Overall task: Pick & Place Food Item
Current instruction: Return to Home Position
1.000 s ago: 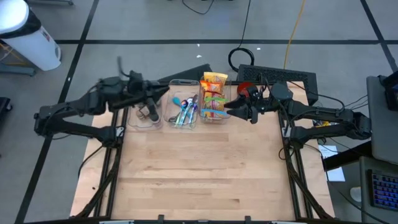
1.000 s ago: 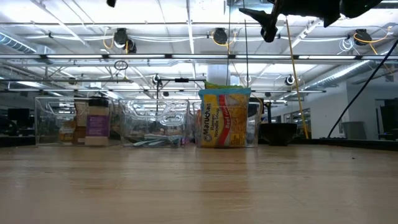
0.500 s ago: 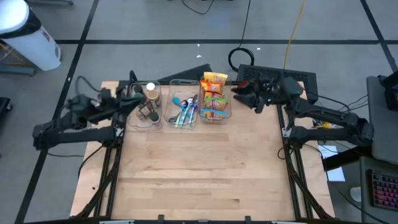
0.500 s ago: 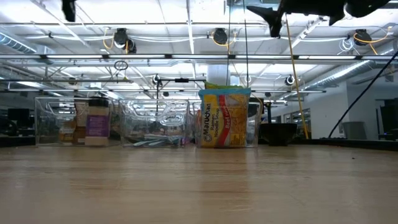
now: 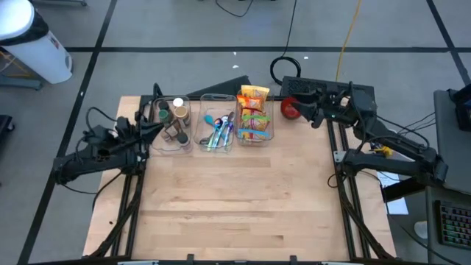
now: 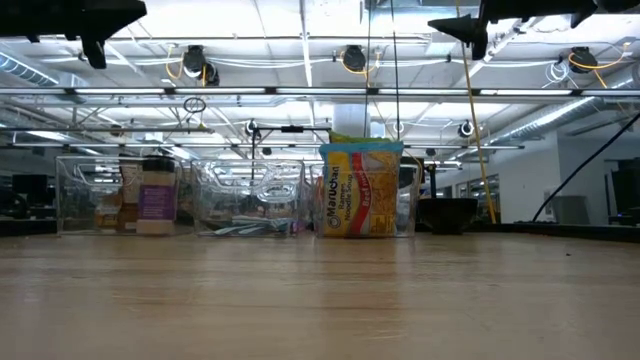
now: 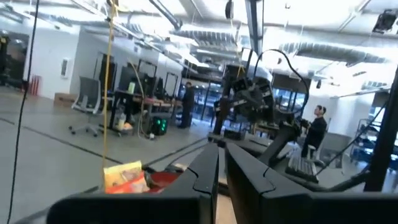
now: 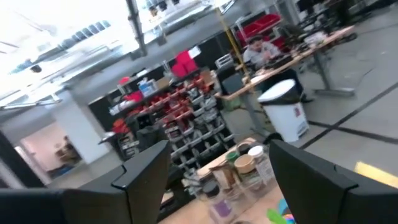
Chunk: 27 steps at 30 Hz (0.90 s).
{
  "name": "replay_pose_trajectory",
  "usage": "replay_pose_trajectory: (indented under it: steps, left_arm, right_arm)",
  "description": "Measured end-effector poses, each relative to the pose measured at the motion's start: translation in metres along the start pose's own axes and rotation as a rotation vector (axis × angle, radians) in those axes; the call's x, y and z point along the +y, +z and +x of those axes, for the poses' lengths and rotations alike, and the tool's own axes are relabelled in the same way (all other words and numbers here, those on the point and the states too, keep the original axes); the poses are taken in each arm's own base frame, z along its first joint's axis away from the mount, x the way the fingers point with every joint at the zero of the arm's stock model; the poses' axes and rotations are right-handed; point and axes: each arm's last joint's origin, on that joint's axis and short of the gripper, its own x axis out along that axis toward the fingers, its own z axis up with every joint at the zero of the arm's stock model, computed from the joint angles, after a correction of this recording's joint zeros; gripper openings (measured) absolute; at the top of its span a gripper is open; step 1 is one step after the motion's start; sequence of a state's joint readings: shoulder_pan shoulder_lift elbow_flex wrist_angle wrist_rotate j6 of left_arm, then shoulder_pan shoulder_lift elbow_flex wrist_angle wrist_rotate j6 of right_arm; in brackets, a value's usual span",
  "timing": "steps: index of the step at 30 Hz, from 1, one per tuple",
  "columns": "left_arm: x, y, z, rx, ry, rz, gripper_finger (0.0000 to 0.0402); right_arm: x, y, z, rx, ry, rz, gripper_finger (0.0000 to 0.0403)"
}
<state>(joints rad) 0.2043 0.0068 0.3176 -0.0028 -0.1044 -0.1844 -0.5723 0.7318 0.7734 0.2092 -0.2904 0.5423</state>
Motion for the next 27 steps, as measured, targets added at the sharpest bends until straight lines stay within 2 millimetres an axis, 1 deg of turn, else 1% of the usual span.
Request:
replay_pose_trajectory:
  steps: [2,5,7,12,14,18,24,27]
  left_arm:
    - [0.001,-0.006,0.002,0.001,0.002,0.006,0.0030]
    - [0.005,-0.030,0.006,0.067,0.023,-0.013,0.0030]
    - [0.006,-0.036,0.007,0.026,0.016,-0.025,0.0030]
    - [0.012,-0.065,0.008,-0.026,0.023,-0.035,0.0030]
    - [0.013,-0.070,0.007,-0.059,0.016,-0.037,0.0030]
    - [0.014,-0.075,0.008,0.006,0.028,-0.002,0.0030]
    - [0.015,-0.081,0.008,0.074,0.039,0.044,0.0030]
    - [0.016,-0.087,0.007,0.128,0.048,0.044,0.0030]
  right_arm:
    - [0.000,-0.001,-0.002,-0.014,-0.014,-0.006,0.0265]
    - [-0.003,-0.006,-0.005,-0.022,-0.044,-0.003,0.0265]
    - [-0.006,-0.012,-0.006,-0.012,-0.054,0.001,0.0265]
    - [-0.013,-0.025,-0.010,-0.008,-0.084,0.040,0.0265]
    - [-0.014,-0.027,-0.011,-0.025,-0.074,0.044,0.0265]
    - [-0.014,-0.029,-0.013,-0.052,-0.055,0.023,0.0265]
    - [-0.019,-0.041,-0.015,0.034,-0.020,-0.009,0.0265]
    - [-0.023,-0.045,-0.020,0.049,-0.049,-0.013,0.0265]
